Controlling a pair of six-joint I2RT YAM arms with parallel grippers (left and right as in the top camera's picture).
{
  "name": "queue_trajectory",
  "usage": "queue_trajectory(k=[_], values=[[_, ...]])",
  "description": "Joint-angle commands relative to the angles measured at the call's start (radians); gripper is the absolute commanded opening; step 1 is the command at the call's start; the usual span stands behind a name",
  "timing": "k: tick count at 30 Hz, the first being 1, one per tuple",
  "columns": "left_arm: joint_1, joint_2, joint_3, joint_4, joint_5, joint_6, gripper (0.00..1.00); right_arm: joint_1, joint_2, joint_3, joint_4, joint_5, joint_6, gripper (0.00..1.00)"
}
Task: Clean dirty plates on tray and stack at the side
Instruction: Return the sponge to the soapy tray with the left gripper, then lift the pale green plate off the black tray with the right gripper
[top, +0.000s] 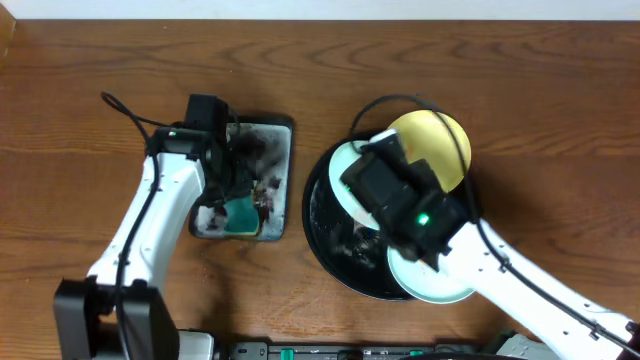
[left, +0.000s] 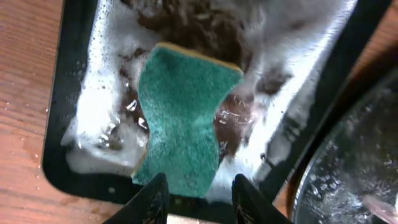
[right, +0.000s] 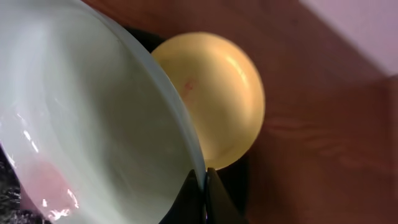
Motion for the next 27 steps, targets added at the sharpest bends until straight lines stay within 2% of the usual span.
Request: queue_trajectory(k=[1,3,5,8,16,27], values=[[0.005,-0.08,0.007,-0.021,0.021,0.025,0.39,0.071,-0.018,0.008,-0.011,0.205,-0.037,0.01],[0.005,-0.115,0.007,-0.04,0.022,0.024,0.47,0.11,-0.018,0.008,-0.015,0.282,-0.038,0.01],[0.005,-0.138,0.007,-0.065,0.022,0.024,0.63,0.145,-0.019,0.008,-0.014,0.334,-0.038,0.01],[0.005,-0.153,0.007,-0.096,0.021,0.024,0.8,0.195,-0.019,0.008,-0.014,0.38,-0.04,0.01],[0.005,-0.145,0.007,-0.1,0.021,0.024,0.82,0.292,-0.02,0.008,-0.014,0.406,-0.123,0.01],[0.005,-0.145,0.007,-0.1,0.021,0.024,0.82,0.318,-0.02,0.008,-0.011,0.406,-0.119,0.01]])
